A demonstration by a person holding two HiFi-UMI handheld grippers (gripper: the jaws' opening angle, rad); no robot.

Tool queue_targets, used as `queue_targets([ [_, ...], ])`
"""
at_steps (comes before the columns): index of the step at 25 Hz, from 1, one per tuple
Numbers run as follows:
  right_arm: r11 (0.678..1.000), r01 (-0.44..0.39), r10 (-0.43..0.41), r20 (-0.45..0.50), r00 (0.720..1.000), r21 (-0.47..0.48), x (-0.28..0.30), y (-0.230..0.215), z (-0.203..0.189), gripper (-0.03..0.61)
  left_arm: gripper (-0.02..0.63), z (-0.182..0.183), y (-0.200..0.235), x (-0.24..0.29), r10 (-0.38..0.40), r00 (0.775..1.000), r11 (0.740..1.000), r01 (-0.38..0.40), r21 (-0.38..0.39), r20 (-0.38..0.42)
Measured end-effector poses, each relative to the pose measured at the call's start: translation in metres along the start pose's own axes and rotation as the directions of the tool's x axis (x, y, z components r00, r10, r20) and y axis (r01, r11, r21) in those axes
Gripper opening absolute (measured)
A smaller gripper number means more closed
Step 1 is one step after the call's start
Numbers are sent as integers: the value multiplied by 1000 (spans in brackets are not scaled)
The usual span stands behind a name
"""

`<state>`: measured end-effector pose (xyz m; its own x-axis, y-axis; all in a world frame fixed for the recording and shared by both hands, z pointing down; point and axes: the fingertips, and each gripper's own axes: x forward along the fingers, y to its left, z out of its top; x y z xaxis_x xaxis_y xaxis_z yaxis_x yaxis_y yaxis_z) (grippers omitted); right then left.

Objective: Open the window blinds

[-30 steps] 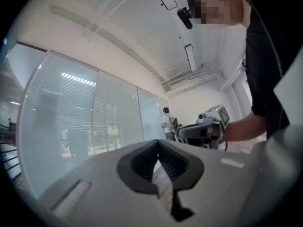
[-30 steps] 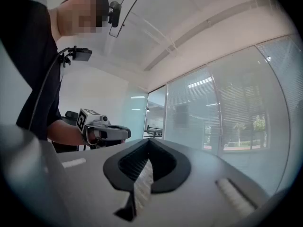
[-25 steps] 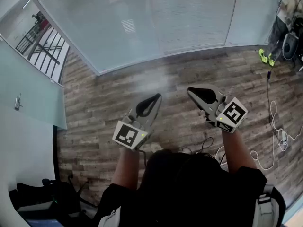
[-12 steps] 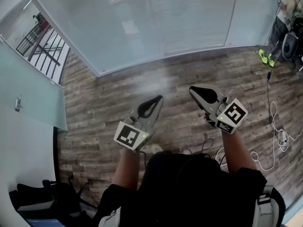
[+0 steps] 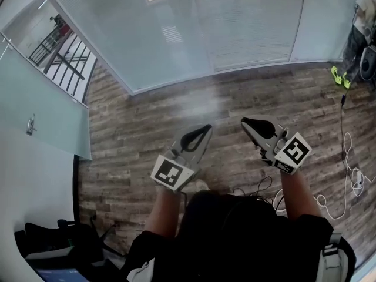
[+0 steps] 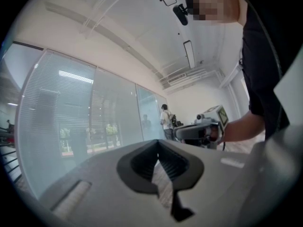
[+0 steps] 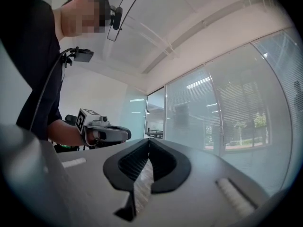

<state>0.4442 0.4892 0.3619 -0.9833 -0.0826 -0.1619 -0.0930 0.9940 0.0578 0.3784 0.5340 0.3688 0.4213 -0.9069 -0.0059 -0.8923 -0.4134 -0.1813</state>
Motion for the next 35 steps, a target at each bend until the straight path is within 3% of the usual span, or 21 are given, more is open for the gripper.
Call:
queue_targets([
  [7, 1000, -26, 25, -61, 998, -15, 17, 0, -16, 6, 5, 0, 16, -2, 12, 999, 998, -10, -65, 35],
  [12, 1000, 2, -2, -52, 999, 2, 50, -16, -22, 6, 5, -24, 47, -2, 19, 1000, 998, -19, -65, 0],
  [20, 998, 31, -33, -33, 999, -51, 116, -34, -15, 6, 5, -25, 119, -4, -4, 999, 999, 6, -41, 45],
  [26, 997, 73, -75, -30, 997, -40, 159, -41, -23, 6, 4, -28, 161, -8, -54, 997, 998, 56, -26, 47],
  [35, 994, 87, -89, -34, 995, -62, 213, -42, -34, 6, 5, -46, 211, -26, -62, 997, 996, 65, -54, 55],
])
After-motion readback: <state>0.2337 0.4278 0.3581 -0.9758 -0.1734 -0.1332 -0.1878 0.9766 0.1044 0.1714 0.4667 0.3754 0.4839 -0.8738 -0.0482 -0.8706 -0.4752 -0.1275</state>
